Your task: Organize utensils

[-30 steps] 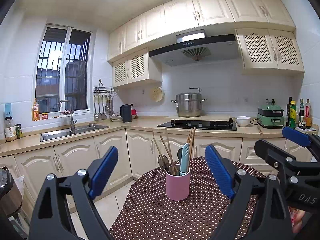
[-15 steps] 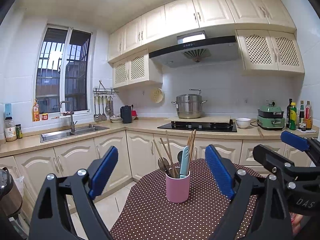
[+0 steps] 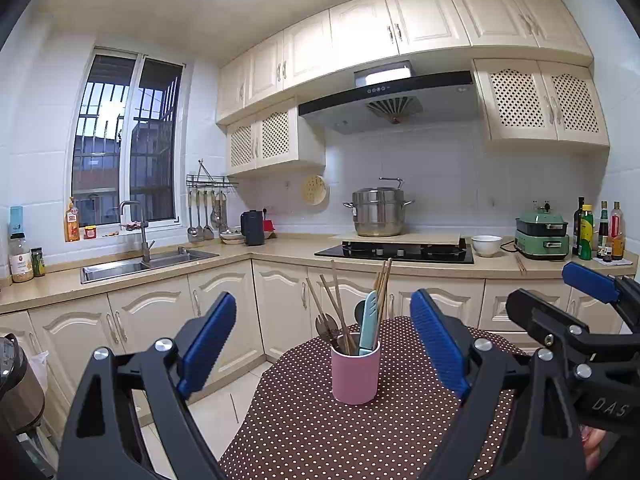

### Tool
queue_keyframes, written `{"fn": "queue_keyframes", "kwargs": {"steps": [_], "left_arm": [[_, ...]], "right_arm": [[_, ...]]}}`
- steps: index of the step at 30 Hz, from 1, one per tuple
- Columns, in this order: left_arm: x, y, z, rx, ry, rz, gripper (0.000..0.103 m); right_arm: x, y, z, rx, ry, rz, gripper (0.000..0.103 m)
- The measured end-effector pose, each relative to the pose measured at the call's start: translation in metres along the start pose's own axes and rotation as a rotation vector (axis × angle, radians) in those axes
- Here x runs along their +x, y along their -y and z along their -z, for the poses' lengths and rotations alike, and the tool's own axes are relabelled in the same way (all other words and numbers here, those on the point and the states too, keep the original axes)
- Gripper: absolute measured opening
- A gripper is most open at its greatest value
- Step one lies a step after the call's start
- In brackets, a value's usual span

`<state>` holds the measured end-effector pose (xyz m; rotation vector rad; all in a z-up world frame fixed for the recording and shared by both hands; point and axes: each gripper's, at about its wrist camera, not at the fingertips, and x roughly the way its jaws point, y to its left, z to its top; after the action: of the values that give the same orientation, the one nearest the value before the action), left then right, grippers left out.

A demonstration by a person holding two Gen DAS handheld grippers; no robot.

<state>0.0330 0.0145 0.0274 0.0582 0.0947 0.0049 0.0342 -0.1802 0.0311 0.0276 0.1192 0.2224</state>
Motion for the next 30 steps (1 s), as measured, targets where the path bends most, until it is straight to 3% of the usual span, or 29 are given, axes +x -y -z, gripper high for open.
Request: {"fn": "queue_keyframes", "kwargs": {"steps": [30], "left_arm": [[0.0059, 0.0042, 0.0031, 0.009, -0.019, -0.004, 0.087]], "right_arm": [[0.0029, 0.0029, 0.0048, 0.026, -0.018, 0.003, 0.09]]}}
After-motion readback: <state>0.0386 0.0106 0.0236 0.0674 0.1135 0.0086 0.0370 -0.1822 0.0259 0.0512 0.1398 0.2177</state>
